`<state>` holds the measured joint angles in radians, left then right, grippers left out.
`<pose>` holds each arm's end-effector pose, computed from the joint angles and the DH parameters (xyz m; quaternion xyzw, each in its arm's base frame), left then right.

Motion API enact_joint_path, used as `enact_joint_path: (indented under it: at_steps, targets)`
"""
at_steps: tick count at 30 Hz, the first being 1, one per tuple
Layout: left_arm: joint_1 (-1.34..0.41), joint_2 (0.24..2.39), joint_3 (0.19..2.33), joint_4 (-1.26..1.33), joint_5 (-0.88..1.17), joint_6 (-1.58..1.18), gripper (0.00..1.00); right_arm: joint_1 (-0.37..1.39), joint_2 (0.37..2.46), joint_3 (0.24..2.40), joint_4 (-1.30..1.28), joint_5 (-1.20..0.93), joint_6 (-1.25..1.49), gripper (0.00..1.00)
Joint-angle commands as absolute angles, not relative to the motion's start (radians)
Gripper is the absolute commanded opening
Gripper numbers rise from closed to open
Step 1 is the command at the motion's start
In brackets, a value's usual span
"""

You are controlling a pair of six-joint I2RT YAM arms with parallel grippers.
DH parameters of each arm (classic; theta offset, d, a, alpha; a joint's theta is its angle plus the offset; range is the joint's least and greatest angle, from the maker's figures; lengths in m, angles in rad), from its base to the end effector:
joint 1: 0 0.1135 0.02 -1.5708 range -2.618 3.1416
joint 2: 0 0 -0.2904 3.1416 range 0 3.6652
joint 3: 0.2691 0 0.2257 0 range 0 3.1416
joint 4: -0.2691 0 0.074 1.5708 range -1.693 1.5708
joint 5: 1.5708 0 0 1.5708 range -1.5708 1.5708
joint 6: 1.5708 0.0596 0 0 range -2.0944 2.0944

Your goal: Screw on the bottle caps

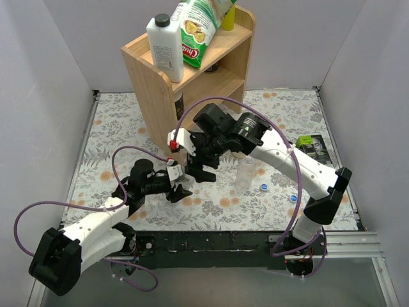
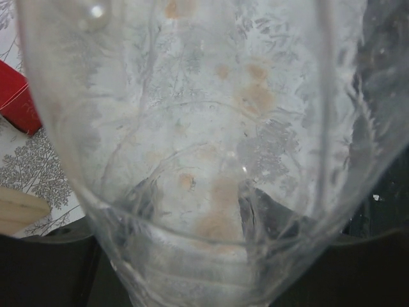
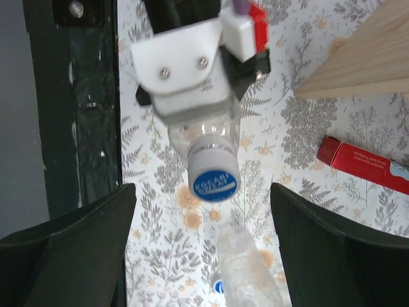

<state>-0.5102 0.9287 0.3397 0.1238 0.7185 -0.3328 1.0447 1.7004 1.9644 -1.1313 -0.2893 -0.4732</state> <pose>0.1262 -0.1156 0.2218 0.2545 0.7772 -0.4741 0.3261 0.1544 0.2997 0.4162 -0.6753 0.6398 0.2259 0.2890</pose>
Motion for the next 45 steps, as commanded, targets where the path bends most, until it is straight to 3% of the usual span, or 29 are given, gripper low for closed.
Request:
enact_joint_path:
  at_steps: [1, 6, 16, 23, 45]
  targets:
    - [-0.512, 0.952, 0.417, 0.017, 0.831, -0.221, 0.00, 1.038, 1.528, 1.852, -1.120, -0.287, -0.624, 0.93]
    - [-0.512, 0.982, 0.477, -0.152, 0.911, -0.103, 0.00, 1.037, 1.401, 1.677, -1.000, -0.308, -0.809, 0.93]
    - [-0.512, 1.015, 0.538, -0.294, 0.946, 0.033, 0.00, 1.058, 1.371, 1.667, -1.011, -0.440, -1.083, 0.73]
    - [-0.512, 1.031, 0.560, -0.342, 0.946, 0.074, 0.00, 1.088, 1.402, 1.681, -1.086, -0.466, -1.242, 0.74]
    - [-0.512, 1.046, 0.591, -0.364, 0.951, 0.110, 0.00, 1.111, 1.460, 1.654, -1.072, -0.422, -1.377, 0.57]
